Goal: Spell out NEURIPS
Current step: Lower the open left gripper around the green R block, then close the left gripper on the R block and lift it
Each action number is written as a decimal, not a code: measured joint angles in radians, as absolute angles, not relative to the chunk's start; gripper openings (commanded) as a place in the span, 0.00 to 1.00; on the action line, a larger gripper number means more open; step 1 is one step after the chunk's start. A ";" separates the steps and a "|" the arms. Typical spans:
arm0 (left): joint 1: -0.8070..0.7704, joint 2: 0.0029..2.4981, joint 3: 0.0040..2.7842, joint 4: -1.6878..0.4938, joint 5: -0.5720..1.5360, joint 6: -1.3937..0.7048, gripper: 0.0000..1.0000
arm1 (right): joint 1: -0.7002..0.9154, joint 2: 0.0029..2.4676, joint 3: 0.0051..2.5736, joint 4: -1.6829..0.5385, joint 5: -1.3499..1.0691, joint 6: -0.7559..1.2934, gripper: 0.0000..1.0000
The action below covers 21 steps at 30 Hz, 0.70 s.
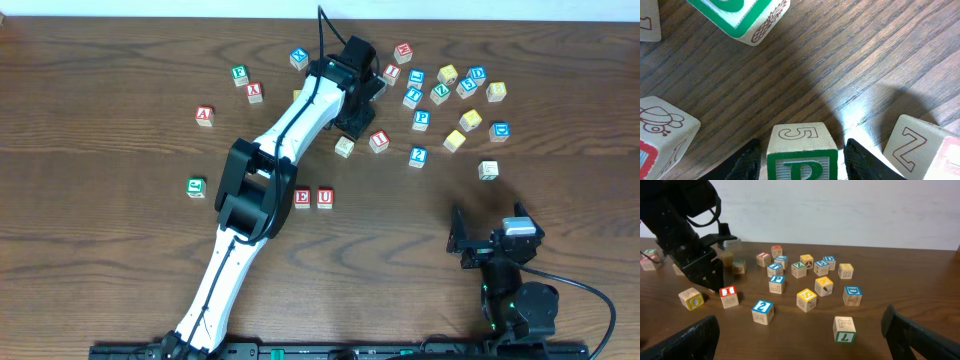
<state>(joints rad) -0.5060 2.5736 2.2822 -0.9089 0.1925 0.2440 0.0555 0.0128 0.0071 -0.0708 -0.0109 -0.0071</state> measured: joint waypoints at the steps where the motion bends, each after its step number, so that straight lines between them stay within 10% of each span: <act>1: -0.506 2.573 2.282 -0.909 0.192 0.244 0.53 | 0.056 0.013 0.007 -0.071 -0.011 -0.007 0.99; 21: -0.506 2.541 2.282 -0.913 0.192 0.244 0.49 | 0.056 0.013 0.007 -0.071 -0.011 -0.007 0.99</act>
<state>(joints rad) -0.5060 2.5412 2.2822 -0.9131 0.1925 0.2440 0.0555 0.0128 0.0071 -0.0711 -0.0109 -0.0074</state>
